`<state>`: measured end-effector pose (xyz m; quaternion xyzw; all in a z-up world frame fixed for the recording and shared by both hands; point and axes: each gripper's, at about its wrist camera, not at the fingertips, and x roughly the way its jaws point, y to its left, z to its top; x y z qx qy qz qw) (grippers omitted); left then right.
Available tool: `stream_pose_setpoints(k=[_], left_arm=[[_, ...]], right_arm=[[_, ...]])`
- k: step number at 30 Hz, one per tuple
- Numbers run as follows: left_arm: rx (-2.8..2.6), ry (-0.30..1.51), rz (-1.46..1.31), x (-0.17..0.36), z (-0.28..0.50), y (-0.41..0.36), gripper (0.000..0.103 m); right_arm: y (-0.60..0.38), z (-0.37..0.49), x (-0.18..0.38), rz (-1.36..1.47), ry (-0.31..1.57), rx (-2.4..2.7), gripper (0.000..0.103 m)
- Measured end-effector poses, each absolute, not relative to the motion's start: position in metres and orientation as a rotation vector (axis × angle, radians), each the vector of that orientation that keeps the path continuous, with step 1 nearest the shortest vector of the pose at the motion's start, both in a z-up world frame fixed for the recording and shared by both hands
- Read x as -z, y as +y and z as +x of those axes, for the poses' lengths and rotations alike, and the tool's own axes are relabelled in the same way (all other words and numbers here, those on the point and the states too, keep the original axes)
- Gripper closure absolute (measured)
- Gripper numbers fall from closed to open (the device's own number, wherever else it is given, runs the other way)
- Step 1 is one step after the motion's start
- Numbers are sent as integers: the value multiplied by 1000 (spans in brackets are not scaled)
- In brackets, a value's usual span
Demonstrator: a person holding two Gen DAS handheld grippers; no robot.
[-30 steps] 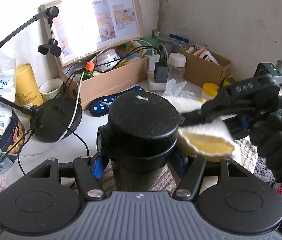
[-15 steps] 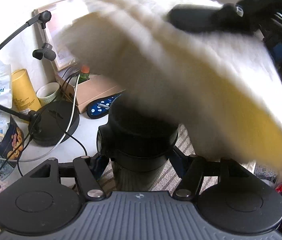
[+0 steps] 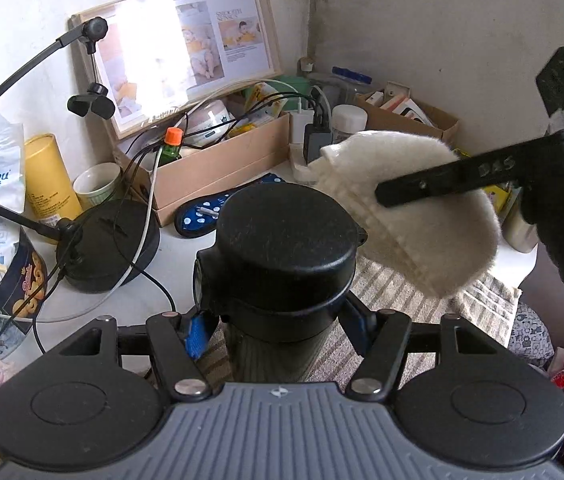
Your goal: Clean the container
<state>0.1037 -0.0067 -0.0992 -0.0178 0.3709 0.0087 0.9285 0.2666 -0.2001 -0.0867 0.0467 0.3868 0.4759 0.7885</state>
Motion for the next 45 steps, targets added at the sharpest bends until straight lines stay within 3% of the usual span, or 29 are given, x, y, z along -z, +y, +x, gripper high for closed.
stream_pose_setpoints(k=[8, 9, 10, 14, 17, 20, 23, 26, 28, 30, 36, 42, 45], left_arm=[[3, 763, -16, 99, 103, -8, 39], [2, 763, -14, 99, 102, -8, 39], [-5, 762, -19, 99, 102, -7, 39], [-4, 760, -48, 100, 102, 1, 39], [2, 761, -41, 99, 102, 0, 39], [5, 762, -43, 100, 102, 1, 39], [9, 767, -41, 99, 103, 1, 39], [14, 770, -36, 99, 105, 1, 39], [16, 774, -35, 99, 105, 1, 39], [19, 779, -34, 99, 105, 1, 39], [32, 787, -23, 98, 105, -1, 39], [49, 791, -26, 98, 105, 3, 39], [62, 791, -25, 98, 103, 5, 39]], right_arm=[[-197, 259, 67, 549, 829, -1459, 85], [-193, 257, 71, 460, 826, -1397, 84], [-189, 254, 74, 348, 816, -1316, 74], [-180, 243, 89, -125, 781, -1014, 81], [-198, 243, 96, -86, 822, -1005, 89], [-218, 233, 86, 19, 790, -1038, 90], [-237, 254, 90, 333, 878, -1061, 91], [-240, 256, 103, 113, 905, -951, 90], [-243, 252, 111, 39, 929, -942, 83], [-236, 244, 116, -21, 918, -913, 41], [-159, 199, 133, -369, 738, -937, 39], [-117, 172, 196, -800, 706, -827, 38], [-124, 174, 203, -864, 677, -743, 39]])
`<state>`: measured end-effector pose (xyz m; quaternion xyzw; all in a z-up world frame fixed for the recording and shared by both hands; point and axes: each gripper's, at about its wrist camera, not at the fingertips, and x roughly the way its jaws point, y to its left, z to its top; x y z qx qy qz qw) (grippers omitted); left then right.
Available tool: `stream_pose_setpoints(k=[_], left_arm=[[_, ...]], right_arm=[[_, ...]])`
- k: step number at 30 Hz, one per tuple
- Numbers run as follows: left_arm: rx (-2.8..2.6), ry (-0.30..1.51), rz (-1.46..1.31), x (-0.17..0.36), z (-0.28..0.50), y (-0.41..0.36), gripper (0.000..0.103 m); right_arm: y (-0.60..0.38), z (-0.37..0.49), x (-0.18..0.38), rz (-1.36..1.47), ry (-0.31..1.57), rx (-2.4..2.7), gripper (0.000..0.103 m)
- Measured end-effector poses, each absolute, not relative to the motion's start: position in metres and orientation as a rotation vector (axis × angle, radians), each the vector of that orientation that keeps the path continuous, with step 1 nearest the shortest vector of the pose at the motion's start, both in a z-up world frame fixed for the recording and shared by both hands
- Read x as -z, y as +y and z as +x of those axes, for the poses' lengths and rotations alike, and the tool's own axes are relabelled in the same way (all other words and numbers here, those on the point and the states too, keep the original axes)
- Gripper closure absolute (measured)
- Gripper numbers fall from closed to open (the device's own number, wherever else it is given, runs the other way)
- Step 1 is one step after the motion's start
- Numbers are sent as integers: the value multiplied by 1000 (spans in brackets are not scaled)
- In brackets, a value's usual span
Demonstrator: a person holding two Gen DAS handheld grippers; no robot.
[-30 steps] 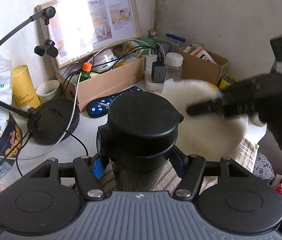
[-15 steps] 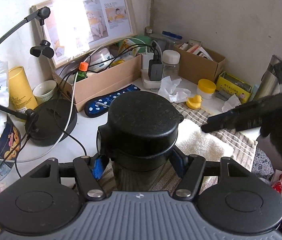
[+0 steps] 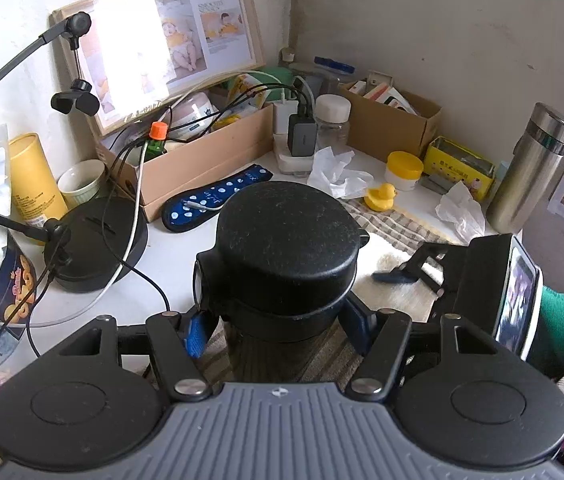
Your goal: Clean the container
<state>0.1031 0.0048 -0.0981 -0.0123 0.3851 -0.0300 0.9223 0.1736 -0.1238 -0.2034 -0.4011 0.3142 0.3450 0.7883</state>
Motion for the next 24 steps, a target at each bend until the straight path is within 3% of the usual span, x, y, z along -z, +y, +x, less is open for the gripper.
stream_pose_setpoints(k=[3, 9, 11, 13, 15, 17, 21, 22, 23, 24], left_arm=[[72, 789, -29, 99, 102, 7, 39], [89, 790, -29, 99, 102, 10, 39], [94, 790, -32, 99, 100, 11, 39], [98, 792, -36, 99, 100, 13, 39], [101, 794, -44, 99, 99, 15, 39], [103, 795, -48, 99, 98, 16, 39], [111, 799, -45, 99, 97, 16, 39], [113, 800, -43, 99, 96, 16, 39], [115, 801, -41, 99, 96, 16, 39], [115, 802, -40, 99, 96, 15, 39]], right_arm=[[-129, 184, 202, -866, 702, -687, 49], [-119, 194, 207, -913, 703, -648, 48], [-130, 205, 200, -797, 767, -634, 72], [-158, 223, 178, -461, 866, -702, 77], [-208, 247, 170, 133, 994, -838, 79], [-233, 257, 181, 364, 1103, -825, 77], [-230, 243, 201, 108, 1160, -752, 68], [-230, 240, 201, 101, 1155, -764, 63], [-230, 238, 200, 122, 1155, -785, 51], [-230, 237, 199, 159, 1159, -811, 45]])
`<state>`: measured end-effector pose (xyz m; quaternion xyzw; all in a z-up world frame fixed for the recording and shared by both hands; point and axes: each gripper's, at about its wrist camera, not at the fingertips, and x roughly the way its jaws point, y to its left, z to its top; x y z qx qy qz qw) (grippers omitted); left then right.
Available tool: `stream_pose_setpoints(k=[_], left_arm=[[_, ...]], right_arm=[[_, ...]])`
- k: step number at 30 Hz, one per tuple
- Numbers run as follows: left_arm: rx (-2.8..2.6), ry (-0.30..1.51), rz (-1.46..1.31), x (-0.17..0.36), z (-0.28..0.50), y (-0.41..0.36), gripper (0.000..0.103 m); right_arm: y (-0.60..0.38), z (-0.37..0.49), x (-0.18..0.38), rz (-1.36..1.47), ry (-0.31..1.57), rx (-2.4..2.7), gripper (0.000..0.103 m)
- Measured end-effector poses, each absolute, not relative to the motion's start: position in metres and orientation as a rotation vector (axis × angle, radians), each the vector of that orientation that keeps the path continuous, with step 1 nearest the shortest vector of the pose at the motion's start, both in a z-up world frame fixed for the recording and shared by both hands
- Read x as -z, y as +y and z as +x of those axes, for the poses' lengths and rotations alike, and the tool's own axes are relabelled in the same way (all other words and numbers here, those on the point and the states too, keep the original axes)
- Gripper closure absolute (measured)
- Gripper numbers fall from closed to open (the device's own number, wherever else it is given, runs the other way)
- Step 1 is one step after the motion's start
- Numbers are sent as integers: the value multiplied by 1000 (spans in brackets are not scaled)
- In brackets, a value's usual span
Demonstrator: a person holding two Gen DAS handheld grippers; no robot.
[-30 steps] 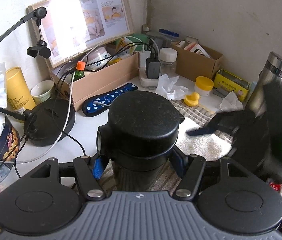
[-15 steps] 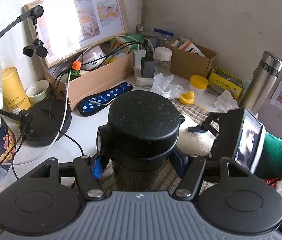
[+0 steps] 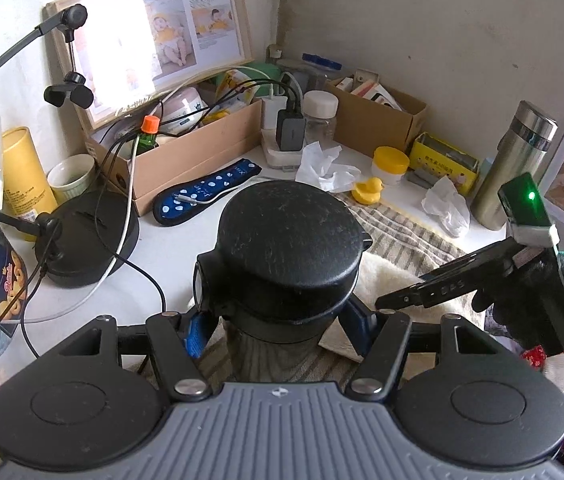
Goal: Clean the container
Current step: 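Wipe the bottle's side with the cloth in the right gripper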
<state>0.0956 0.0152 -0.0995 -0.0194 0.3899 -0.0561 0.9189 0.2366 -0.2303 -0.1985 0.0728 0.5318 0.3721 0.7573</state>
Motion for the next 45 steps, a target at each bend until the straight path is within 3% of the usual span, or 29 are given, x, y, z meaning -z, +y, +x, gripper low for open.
stream_pose_setpoints(k=[13, 15, 20, 29, 35, 38, 42, 45], left_arm=[[94, 820, -38, 103, 88, 16, 39], [77, 839, -25, 106, 87, 16, 39], [69, 803, -45, 101, 84, 21, 40], [95, 818, -86, 104, 97, 21, 40], [97, 807, -57, 102, 106, 14, 36], [73, 803, -77, 103, 110, 16, 36], [62, 814, -111, 109, 114, 18, 36], [51, 799, -63, 108, 112, 13, 36]], right_arm=[[-199, 268, 191, 197, 1353, -999, 45], [-195, 269, 200, 155, 1379, -956, 56], [-190, 261, 210, 119, 1358, -904, 73], [-186, 241, 202, 104, 1307, -858, 71], [-201, 233, 191, 162, 1233, -858, 83], [-221, 232, 177, 234, 1183, -804, 84], [-221, 227, 184, 182, 1231, -838, 73], [-215, 229, 194, 208, 1258, -860, 72]])
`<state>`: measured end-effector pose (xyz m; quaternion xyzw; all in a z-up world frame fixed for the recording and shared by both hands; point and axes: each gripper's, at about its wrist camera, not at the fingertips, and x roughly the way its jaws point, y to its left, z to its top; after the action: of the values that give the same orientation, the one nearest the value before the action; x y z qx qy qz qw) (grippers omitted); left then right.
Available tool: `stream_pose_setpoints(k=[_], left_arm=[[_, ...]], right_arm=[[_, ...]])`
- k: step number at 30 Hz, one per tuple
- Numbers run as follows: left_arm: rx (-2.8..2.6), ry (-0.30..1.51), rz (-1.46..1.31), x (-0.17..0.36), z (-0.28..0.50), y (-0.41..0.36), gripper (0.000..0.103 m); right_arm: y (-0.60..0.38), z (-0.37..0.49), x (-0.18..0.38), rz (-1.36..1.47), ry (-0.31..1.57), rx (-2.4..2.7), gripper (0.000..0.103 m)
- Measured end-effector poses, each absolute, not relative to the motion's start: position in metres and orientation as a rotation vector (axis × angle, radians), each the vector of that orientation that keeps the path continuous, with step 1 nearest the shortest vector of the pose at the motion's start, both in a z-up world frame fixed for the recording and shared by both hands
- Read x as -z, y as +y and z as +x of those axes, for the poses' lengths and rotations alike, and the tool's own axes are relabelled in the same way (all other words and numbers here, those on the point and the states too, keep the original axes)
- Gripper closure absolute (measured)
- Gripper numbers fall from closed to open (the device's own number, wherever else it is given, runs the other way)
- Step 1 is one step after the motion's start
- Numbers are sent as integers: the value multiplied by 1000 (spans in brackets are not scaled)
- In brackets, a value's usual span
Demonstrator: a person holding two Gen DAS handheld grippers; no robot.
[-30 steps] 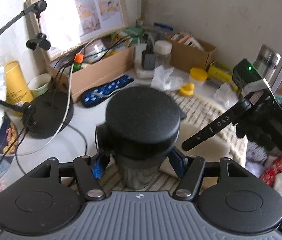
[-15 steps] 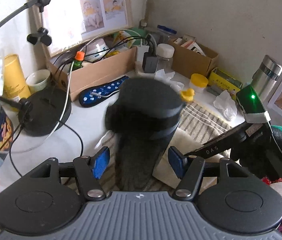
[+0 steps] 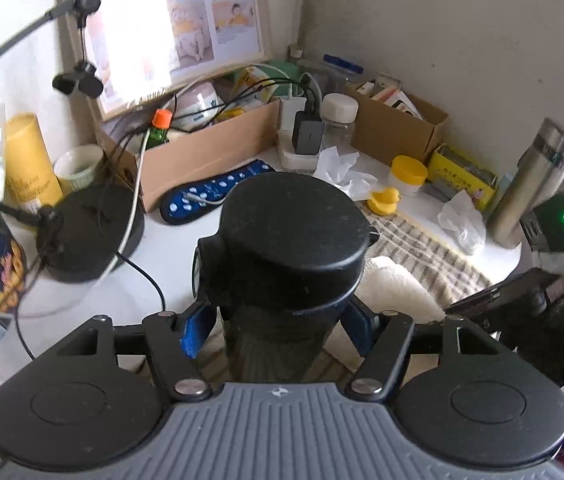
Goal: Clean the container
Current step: 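Wipe the bottle's side with the cloth in the right gripper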
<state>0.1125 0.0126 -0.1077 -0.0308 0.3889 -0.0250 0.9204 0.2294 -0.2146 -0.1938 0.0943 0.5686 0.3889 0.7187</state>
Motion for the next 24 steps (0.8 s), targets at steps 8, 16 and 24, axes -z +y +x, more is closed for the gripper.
stream_pose_setpoints(k=[8, 16, 24], left_arm=[[12, 786, -121, 110, 115, 13, 37], [-3, 753, -74, 113, 109, 3, 38], [-11, 743, -81, 113, 103, 4, 38]], right_arm=[[-205, 237, 212, 244, 1283, -839, 70], [-228, 242, 181, 394, 1211, -905, 83], [-231, 250, 96, 589, 971, -1181, 83]])
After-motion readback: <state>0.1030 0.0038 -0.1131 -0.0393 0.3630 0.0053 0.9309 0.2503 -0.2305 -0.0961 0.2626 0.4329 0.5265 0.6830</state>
